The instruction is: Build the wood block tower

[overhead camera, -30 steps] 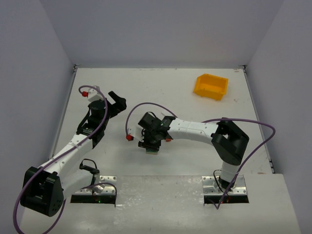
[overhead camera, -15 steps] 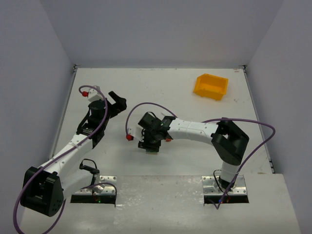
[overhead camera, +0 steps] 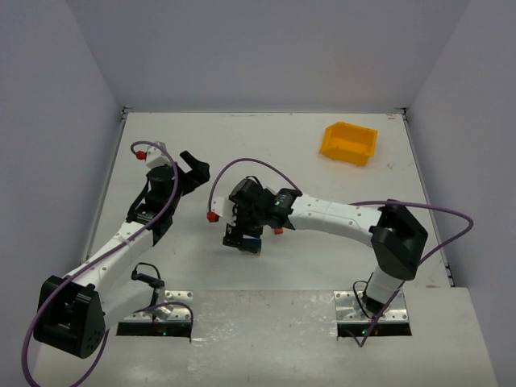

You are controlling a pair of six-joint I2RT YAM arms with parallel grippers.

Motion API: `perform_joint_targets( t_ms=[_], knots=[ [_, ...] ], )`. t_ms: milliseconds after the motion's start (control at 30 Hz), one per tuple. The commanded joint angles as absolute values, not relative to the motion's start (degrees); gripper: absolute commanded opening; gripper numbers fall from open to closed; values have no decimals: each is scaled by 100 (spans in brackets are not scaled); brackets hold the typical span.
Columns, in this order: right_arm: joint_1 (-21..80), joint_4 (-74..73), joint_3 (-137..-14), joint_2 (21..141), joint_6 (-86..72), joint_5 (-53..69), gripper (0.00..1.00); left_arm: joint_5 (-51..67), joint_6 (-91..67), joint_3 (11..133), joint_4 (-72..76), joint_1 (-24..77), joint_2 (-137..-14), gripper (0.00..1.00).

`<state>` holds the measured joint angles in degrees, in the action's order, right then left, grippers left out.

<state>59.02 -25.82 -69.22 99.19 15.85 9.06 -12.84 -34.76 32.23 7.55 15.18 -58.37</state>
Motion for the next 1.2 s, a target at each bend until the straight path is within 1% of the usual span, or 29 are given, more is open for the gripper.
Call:
perform_joint_targets(
  t_ms=[0, 33, 100, 200, 267, 333, 400, 533, 633, 700, 800, 867, 933, 1000, 1100, 1167],
  knots=[
    [5862, -1841, -6775, 8936, 1199, 589, 99, -1180, -3412, 3352, 962, 1521, -5727, 100],
    [5825, -1763, -6700, 8887, 1059, 523, 99, -1141, -3410, 3363, 958, 1521, -5725, 100],
    [5403, -1494, -6270, 8406, 597, 541, 99, -1008, -3382, 3394, 950, 1521, -5737, 100],
    [4620, -1038, -5695, 7942, -46, 1125, 99, -901, -3377, 3507, 822, 1521, -5809, 100],
    [3845, -661, -5094, 7693, -789, 1326, 99, -821, -3340, 3639, 661, 1537, -5917, 100],
    [3468, -264, -4453, 7377, -1278, 886, 99, -491, -3316, 3680, 667, 1529, -6006, 100],
    [3184, 103, -4008, 6984, -1693, 714, 99, -309, -3301, 3707, 685, 1533, -6105, 100],
    [2471, 604, -3017, 6451, -2038, 942, 99, -98, -3287, 3768, 685, 1547, -6323, 100],
    [2435, 716, -2873, 6325, -1758, 1055, 99, -37, -3270, 3812, 678, 1563, -6523, 100],
    [2426, 875, -2820, 6357, -1454, 1636, 99, 74, -3262, 3855, 661, 1573, -6632, 100],
    [2450, 950, -3005, 6693, -1109, 2315, 99, 220, -3218, 3925, 659, 1582, -6738, 100],
    [2513, 951, -3138, 6932, -889, 2390, 99, 220, -3210, 3943, 659, 1589, -6764, 100],
    [2900, 855, -3481, 7469, -452, 2200, 99, 215, -3208, 3933, 655, 1586, -6798, 100],
    [3245, 739, -3815, 7803, -183, 1757, 99, 232, -3206, 3931, 650, 1591, -6794, 100],
    [3401, 670, -4197, 8433, -130, 1287, 99, 267, -3207, 3946, 650, 1591, -6803, 100],
    [3401, 614, -4570, 8797, -295, 745, 98, 301, -3208, 3935, 650, 1600, -6795, 100]
  ],
)
